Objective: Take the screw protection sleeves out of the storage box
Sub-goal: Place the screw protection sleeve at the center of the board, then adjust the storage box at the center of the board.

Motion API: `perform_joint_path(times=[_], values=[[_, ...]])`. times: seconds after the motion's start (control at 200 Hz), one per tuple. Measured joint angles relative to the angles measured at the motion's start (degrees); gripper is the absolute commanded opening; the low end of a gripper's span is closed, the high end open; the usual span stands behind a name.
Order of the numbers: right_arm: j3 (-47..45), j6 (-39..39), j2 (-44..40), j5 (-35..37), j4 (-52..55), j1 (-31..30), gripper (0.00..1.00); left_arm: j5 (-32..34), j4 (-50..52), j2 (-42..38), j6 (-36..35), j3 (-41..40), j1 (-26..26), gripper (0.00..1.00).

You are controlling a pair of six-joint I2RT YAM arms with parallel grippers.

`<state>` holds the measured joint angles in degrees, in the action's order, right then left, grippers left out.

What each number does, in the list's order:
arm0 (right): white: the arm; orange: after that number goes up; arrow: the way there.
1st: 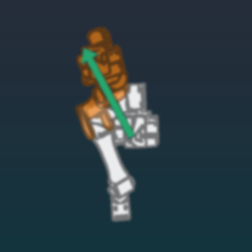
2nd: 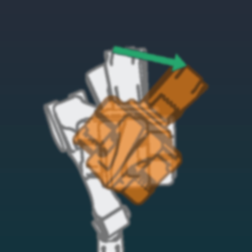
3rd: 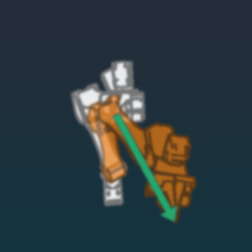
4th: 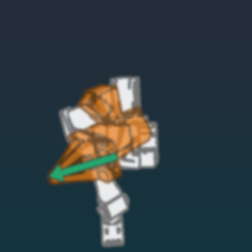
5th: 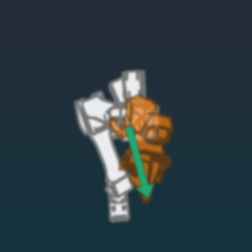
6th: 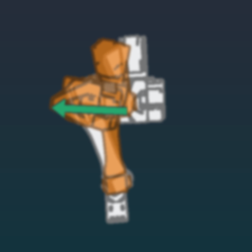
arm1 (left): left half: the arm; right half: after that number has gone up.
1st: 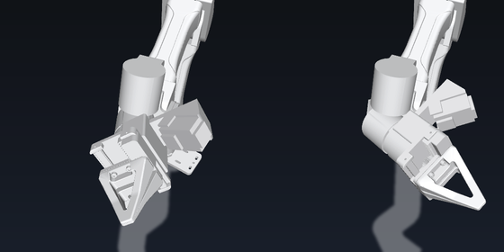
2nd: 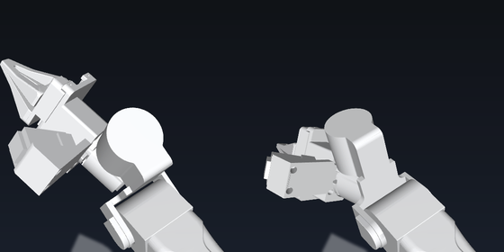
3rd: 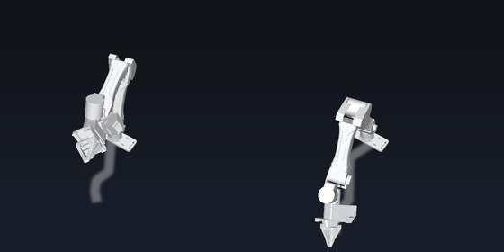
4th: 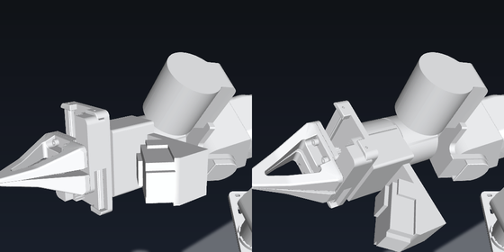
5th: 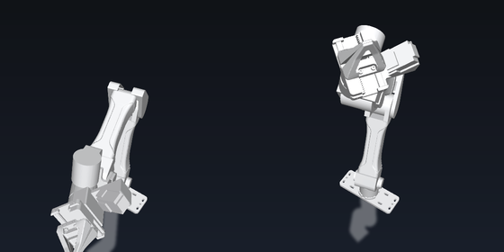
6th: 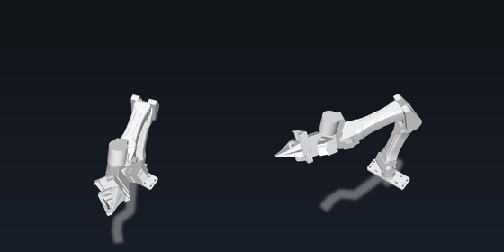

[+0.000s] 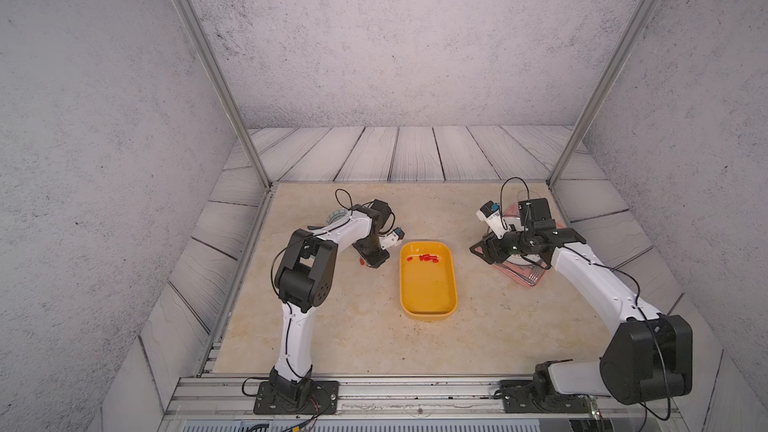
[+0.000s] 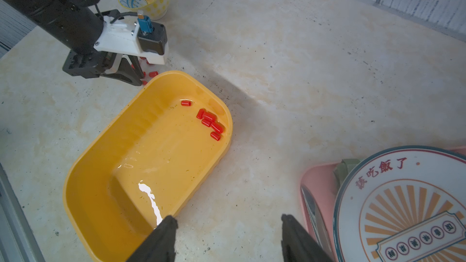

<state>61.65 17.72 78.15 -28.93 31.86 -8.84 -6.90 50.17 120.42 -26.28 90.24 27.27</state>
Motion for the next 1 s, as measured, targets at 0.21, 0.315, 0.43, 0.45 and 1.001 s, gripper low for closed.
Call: perform_joint_path(times=[0.21, 0.315, 0.43, 0.45, 1.001], values=[[0.0, -0.2, 0.0, -0.1, 0.0, -0.3, 0.68, -0.4, 0.2, -0.1, -0.2, 0.0, 0.0, 0.28], [0.0, -0.2, 0.0, -0.3, 0.0, -0.7, 0.69, -2.2, 0.6, -1.9, -0.6, -0.3, 0.0, 0.29], [0.0, -0.1, 0.1, -0.3, -0.1, -1.7, 0.69, -7.0, 1.2, -6.9, -1.8, -2.0, 0.0, 0.30], [0.0, -0.1, 0.1, -0.3, -0.2, -1.8, 0.69, -7.9, 1.4, -7.8, -2.0, -2.3, 0.2, 0.30], [0.0, 1.1, 1.3, 0.5, -0.6, -2.4, 0.69, -15.0, 0.3, -9.2, -3.8, -9.1, 8.4, 0.31]])
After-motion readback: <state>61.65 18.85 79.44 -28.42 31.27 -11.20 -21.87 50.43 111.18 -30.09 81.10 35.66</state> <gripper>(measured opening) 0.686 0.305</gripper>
